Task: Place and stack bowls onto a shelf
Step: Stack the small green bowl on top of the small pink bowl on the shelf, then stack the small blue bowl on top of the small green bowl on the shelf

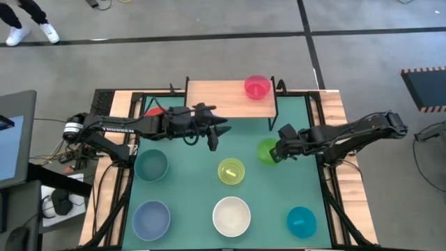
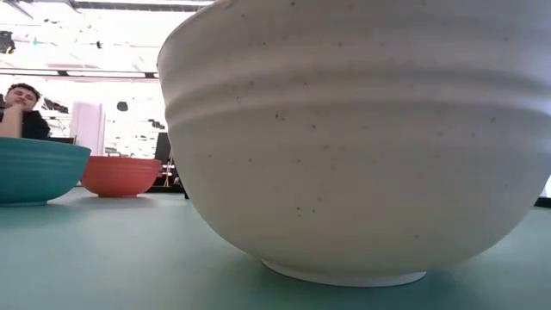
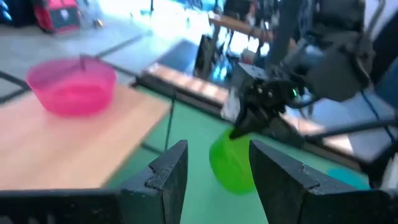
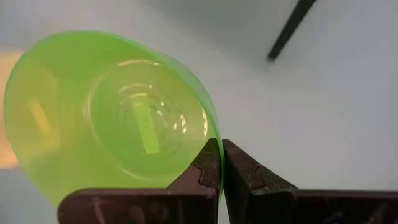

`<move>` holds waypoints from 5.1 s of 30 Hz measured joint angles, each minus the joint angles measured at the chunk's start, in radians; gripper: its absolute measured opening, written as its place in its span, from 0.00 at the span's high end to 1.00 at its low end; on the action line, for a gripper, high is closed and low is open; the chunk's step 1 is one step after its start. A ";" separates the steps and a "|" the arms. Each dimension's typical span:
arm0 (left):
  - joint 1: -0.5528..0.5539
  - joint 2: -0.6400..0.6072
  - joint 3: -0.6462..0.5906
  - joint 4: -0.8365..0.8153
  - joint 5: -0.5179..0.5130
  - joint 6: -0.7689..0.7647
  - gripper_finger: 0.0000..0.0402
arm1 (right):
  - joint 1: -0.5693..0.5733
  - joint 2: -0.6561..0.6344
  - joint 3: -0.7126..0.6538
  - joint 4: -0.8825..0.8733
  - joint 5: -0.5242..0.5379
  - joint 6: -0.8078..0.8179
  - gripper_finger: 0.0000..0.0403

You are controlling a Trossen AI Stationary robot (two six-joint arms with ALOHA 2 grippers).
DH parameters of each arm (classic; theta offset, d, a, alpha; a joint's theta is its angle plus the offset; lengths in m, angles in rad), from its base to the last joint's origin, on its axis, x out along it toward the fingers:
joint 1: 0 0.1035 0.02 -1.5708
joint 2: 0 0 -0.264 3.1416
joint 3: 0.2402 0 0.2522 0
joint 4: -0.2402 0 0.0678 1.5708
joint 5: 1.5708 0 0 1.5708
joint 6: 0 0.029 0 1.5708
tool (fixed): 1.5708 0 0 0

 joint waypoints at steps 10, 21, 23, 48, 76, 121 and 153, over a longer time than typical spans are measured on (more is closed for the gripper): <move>0.013 0.046 0.040 0.118 -0.006 0.008 0.61 | -0.084 0.019 0.189 0.006 0.216 -0.142 0.94; 0.012 0.211 0.283 -0.091 0.001 0.085 0.61 | -0.123 0.065 0.280 0.008 0.318 -0.241 0.93; 0.012 0.240 0.327 -0.165 0.002 0.121 0.61 | -0.124 0.065 0.297 0.022 0.330 -0.262 0.93; 0.023 0.369 0.568 -0.407 -0.173 0.303 0.89 | -0.092 0.065 0.389 0.064 0.338 -0.349 0.93; 0.041 0.374 0.634 -0.414 -0.168 0.329 1.00 | -0.246 0.066 0.444 0.168 0.186 -0.532 0.74; 0.038 0.314 0.634 -0.869 -0.249 0.012 0.60 | -1.007 0.295 0.441 0.315 -0.449 -0.670 0.44; 0.103 0.315 0.510 -0.707 -0.085 0.357 0.60 | 0.597 -0.045 -0.033 0.058 -0.537 0.239 0.37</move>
